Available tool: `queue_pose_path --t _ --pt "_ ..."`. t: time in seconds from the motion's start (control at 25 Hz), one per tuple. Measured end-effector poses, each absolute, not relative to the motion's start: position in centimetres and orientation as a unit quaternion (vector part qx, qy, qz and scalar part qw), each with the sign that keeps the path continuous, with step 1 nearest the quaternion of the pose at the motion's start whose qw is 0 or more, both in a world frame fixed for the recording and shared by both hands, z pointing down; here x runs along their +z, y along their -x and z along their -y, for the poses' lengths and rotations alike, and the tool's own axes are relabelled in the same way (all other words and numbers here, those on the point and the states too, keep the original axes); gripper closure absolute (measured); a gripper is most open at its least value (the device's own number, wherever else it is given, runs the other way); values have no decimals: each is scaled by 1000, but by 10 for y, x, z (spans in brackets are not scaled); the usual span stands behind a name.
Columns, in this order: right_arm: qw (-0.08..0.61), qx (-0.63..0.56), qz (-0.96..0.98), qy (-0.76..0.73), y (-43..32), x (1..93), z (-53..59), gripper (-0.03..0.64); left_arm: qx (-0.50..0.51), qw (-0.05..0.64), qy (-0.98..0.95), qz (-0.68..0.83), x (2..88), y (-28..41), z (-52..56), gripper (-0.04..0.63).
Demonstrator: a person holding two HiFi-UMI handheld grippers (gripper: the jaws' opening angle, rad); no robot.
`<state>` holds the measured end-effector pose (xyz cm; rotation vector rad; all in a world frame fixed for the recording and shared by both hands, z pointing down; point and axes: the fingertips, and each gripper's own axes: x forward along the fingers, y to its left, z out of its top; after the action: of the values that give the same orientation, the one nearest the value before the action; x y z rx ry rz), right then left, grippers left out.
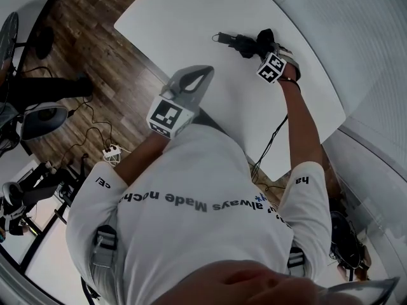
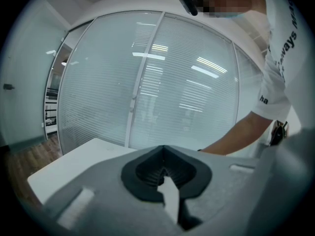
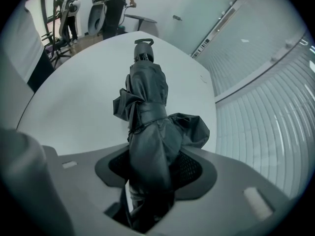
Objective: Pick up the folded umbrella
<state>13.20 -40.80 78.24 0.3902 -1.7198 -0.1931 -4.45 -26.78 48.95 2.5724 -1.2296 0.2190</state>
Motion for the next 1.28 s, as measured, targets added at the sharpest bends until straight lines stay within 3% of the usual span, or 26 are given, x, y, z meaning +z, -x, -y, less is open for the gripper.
queue_pose_path --t 0.52,1.04,1.28 --pt "404 -25 840 -360 -132 614 364 397 54 105 -905 409 457 27 253 592" --pt "136 51 887 -438 -126 460 250 397 24 76 -916 393 407 2 236 592" --pt "51 49 886 -459 -131 404 217 397 10 67 -920 385 393 2 228 592"
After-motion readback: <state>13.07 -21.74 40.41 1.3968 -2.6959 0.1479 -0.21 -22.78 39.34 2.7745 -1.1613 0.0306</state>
